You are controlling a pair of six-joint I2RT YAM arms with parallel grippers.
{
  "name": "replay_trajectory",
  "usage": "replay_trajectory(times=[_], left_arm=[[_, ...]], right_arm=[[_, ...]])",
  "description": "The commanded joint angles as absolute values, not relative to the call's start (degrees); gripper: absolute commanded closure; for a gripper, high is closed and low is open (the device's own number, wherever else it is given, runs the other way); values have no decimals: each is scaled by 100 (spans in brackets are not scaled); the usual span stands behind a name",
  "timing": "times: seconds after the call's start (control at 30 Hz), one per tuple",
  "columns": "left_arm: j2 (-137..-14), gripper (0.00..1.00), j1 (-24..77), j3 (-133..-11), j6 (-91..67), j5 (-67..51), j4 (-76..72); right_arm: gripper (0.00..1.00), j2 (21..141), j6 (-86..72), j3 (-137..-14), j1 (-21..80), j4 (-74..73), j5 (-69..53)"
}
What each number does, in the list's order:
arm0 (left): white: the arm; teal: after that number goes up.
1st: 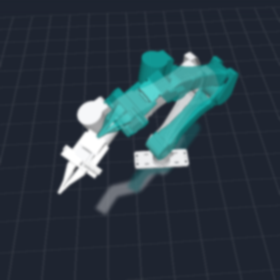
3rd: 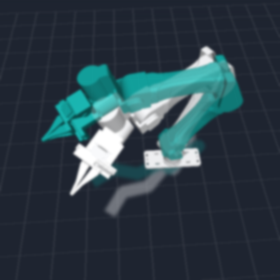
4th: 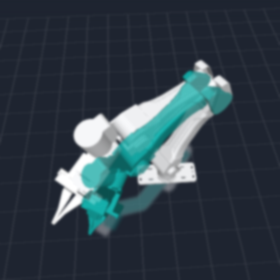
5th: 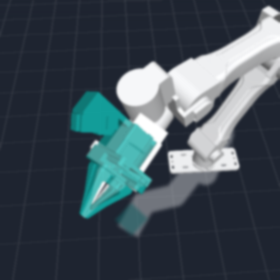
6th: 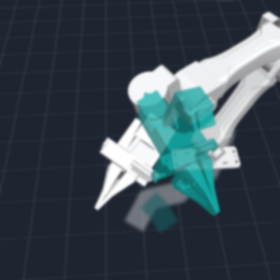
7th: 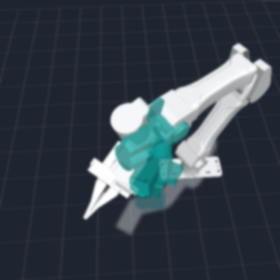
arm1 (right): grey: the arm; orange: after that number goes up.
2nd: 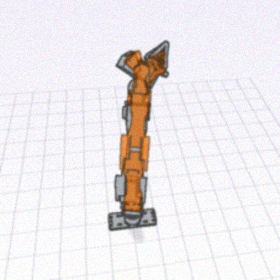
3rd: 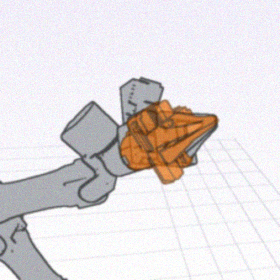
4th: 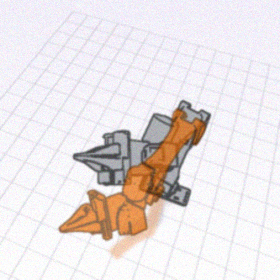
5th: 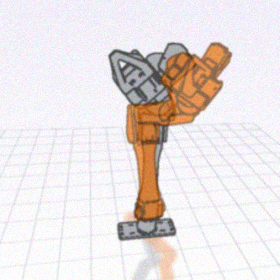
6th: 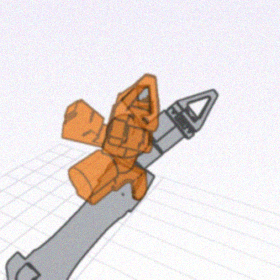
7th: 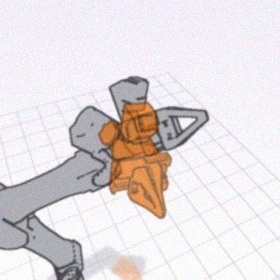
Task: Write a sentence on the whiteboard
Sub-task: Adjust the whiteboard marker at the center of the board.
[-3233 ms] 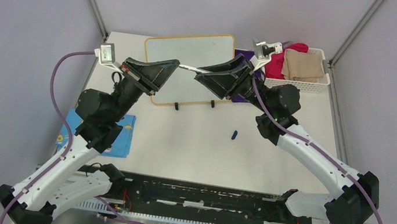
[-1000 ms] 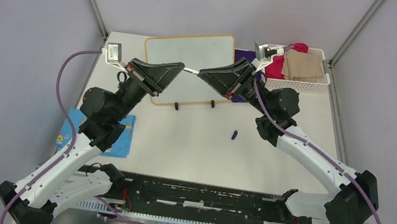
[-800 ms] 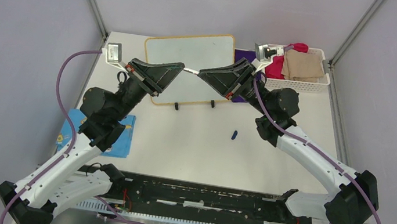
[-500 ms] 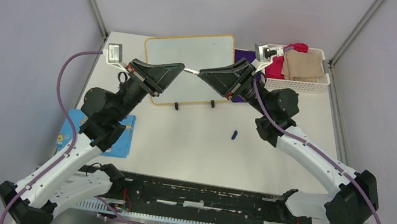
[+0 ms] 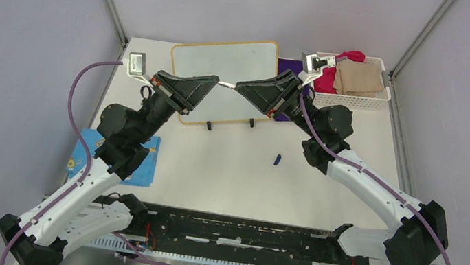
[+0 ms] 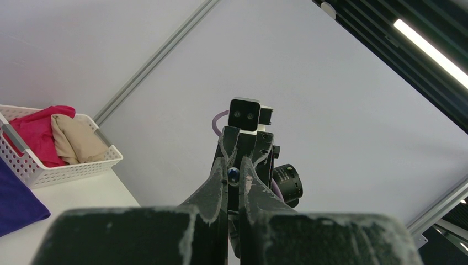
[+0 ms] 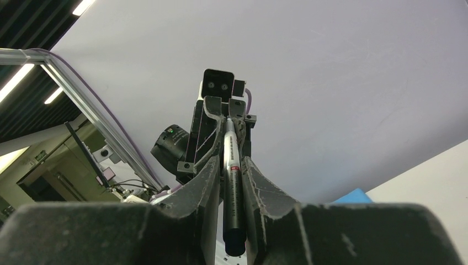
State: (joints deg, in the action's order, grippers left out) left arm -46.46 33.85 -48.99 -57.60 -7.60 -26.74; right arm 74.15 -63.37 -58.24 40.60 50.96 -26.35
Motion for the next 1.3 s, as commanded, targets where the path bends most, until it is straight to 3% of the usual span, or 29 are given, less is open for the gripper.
replay_trajectory(times=[0.0, 0.2, 0.47, 0.73, 0.9, 1.03, 1.27], left_arm=[[-4621, 98, 3384, -4856, -5862, -739, -2689], [-4621, 98, 3379, -4859, -5840, -720, -2685], [-4644, 98, 3384, -4886, -5802, -678, -2580], [-4674, 98, 3375, -4922, -5757, -683, -2540], [-4710, 98, 3376, -4924, -5755, -688, -2540], [-4711, 98, 3375, -4913, -5748, -686, -2540], [-4708, 98, 3376, -4905, -5733, -685, -2540]], right_arm=[[76, 7331, -6418, -5862, 4063, 5555, -2514], [80, 7375, -6472, -5861, 4078, 5646, -2611], [100, 7356, -6450, -5821, 4073, 5783, -2795], [100, 7234, -6236, -5730, 4065, 5633, -2926], [88, 7186, -6202, -5721, 4065, 5610, -2984], [86, 7146, -6153, -5730, 4053, 5529, -2945], [100, 7146, -6150, -5733, 4047, 5537, -2956]])
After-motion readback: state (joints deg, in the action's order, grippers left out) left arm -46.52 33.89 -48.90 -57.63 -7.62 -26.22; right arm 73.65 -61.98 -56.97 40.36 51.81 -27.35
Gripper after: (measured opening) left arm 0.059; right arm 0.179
